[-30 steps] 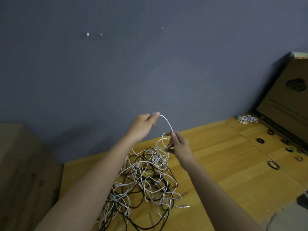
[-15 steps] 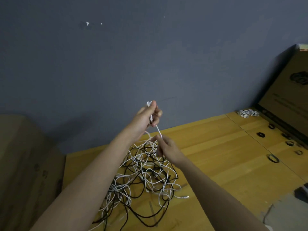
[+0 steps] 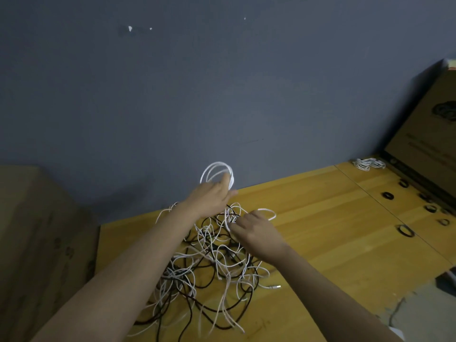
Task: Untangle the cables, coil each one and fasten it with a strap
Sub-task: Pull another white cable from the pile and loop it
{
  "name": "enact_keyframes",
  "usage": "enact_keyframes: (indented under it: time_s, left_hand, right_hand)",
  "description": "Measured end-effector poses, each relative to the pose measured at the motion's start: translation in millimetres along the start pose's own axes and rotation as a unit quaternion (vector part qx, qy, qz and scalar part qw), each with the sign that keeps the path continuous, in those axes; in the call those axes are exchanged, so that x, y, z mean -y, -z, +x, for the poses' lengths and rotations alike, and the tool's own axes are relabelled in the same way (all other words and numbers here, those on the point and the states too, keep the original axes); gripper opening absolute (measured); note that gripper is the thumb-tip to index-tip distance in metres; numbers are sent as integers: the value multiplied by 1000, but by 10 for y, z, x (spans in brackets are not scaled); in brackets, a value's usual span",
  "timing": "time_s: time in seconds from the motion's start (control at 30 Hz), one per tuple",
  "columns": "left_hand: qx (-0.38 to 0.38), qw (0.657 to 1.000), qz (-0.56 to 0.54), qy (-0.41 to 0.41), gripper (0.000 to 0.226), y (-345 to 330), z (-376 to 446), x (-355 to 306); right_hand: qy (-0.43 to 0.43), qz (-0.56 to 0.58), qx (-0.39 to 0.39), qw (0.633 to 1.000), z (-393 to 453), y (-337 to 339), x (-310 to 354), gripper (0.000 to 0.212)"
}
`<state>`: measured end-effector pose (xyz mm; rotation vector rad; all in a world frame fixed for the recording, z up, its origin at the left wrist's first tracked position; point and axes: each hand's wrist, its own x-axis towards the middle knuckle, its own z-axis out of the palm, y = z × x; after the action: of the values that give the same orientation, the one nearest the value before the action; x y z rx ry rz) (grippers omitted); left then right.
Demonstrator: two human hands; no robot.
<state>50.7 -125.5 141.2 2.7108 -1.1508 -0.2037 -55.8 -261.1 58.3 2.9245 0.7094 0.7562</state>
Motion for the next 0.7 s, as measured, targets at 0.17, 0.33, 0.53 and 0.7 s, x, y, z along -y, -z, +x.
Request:
enact_keyframes:
  time_s: [0.17,0.33,0.53,0.7]
  left_hand:
    - [73,997,-14,-22,53,-217,-110,170]
    - [72,990,-118,-16,50,-233,-73,217]
    - [-115,934,-328,82,39,8,-28,287]
    - [-250,829,-451,215,38,50,78,507]
  right_hand:
    - [-146,32,-92,985,-185,90,-394,20]
    - [-260,98,-114,954,-283,84,-544,23]
    - [-382,173,-159,894,-315,44,-557,10]
    - [-475,122,22,871,-477,29,-591,20]
